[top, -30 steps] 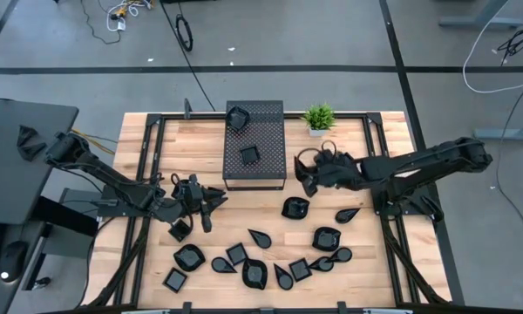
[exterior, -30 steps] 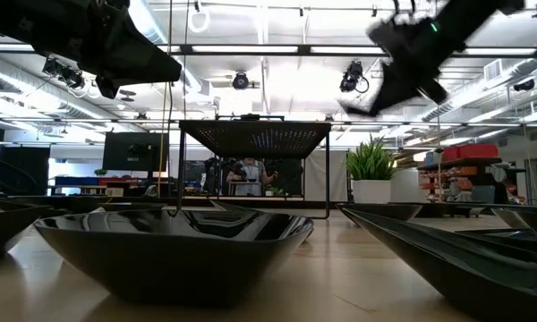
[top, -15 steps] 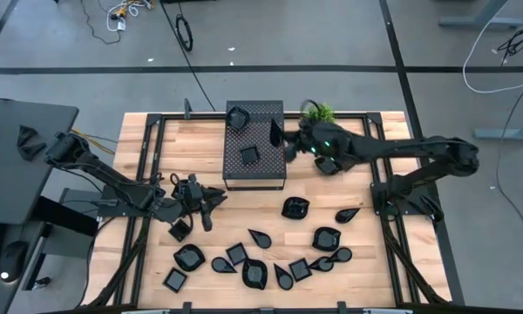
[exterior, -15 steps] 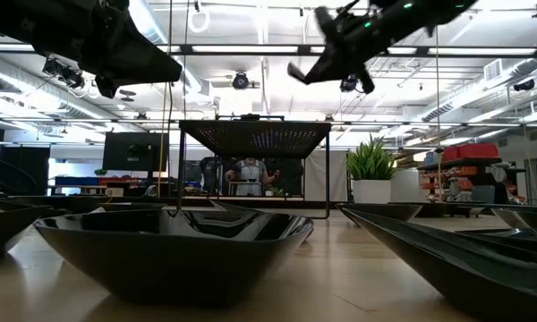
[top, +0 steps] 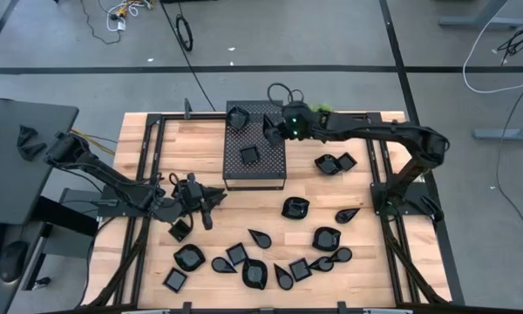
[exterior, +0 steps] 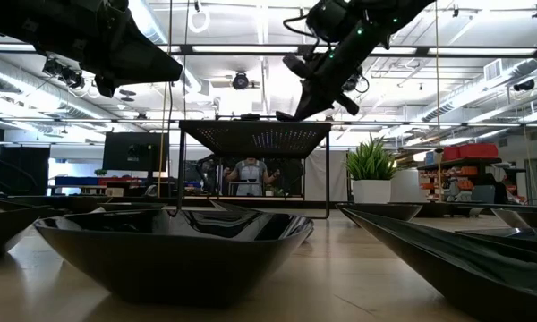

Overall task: Pick & Place Mini shaped plates
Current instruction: Put the drop shaped plate on the shelf

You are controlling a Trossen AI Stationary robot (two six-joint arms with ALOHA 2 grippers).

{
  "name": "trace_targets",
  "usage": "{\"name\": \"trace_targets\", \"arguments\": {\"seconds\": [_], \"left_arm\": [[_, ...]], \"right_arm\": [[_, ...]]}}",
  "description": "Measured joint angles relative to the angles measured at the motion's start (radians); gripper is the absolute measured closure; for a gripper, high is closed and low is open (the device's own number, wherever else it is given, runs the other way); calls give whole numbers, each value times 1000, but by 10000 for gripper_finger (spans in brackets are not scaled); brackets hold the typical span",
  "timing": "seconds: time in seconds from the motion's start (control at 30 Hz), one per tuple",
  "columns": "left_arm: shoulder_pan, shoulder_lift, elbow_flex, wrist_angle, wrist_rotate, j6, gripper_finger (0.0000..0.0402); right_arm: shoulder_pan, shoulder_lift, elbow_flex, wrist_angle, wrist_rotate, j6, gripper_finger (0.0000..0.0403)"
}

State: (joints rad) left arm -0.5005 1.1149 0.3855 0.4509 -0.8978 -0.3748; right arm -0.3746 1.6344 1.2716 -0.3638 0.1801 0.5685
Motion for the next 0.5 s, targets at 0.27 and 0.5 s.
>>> {"name": "trace_targets", "arguments": {"seconds": [0.27,0.5], "left_arm": [[0,0,0,0,0,0,314],[0,0,0,3,0,0,314]], "right_arm": [[-29,32,0,-29,17,72,392],[-32,62,-1,2,56,152,391]]}}
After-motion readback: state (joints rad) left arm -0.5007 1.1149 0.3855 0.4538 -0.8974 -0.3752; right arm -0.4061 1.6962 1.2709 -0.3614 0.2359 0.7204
